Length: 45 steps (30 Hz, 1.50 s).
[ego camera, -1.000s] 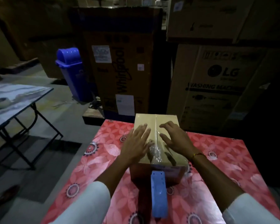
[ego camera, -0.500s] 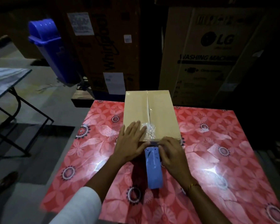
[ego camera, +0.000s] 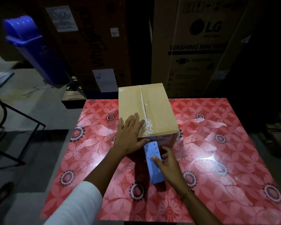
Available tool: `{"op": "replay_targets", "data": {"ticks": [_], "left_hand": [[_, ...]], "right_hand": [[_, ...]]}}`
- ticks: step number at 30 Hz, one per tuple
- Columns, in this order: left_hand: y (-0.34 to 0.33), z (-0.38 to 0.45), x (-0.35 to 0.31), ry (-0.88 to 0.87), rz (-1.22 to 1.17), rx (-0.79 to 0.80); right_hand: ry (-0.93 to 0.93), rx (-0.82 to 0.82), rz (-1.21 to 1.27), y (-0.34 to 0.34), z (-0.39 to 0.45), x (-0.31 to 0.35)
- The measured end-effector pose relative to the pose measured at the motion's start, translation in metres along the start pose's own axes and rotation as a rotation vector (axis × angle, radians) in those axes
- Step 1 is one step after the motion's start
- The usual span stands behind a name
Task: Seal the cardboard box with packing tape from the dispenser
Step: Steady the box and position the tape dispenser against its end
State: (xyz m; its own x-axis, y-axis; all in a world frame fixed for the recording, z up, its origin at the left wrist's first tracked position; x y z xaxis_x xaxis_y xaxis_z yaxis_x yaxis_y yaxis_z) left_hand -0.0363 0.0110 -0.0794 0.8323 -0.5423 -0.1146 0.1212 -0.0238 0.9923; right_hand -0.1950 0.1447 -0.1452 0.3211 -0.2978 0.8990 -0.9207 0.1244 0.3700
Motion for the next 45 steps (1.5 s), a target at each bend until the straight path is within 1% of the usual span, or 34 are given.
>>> {"op": "replay_targets", "data": {"ticks": [2,5,11,15,22,31,45], "left_hand": [[-0.001,0.004,0.004,-0.018,0.008,0.042],[-0.004,0.009,0.006,-0.020,0.017,0.094],[-0.003,0.012,-0.005,-0.006,-0.032,0.115],[-0.007,0.013,-0.002,-0.006,-0.025,0.120],[-0.006,0.012,-0.004,-0.027,-0.019,0.197],[-0.007,0.009,-0.006,0.010,0.026,0.149],[-0.006,0.012,-0.005,0.006,0.027,0.171]], "right_hand": [[-0.027,-0.010,0.029,-0.008,-0.003,-0.006],[-0.117,0.023,0.180,-0.021,-0.012,-0.006],[-0.114,0.035,0.270,-0.029,-0.018,-0.007],[-0.074,0.000,0.270,-0.030,-0.023,-0.010],[-0.072,0.002,0.238,-0.027,-0.023,-0.004],[-0.100,-0.019,0.239,-0.029,-0.028,0.003],[-0.126,-0.004,0.166,-0.022,-0.034,0.011]]}}
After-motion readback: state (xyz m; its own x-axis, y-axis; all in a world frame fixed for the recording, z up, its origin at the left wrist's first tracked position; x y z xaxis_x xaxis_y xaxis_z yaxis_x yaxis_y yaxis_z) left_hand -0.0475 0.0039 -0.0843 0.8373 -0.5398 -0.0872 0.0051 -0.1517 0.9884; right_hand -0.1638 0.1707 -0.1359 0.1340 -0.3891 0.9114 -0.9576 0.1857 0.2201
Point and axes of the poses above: each hand's wrist, its own z-axis towards the middle knuckle, its own y-axis out of the back of the hand, x = y × z, the point moved 5 cm from there along z, towards the middle knuckle, and after that the axes turned 4 degrees about x, right-handed, at the moved point
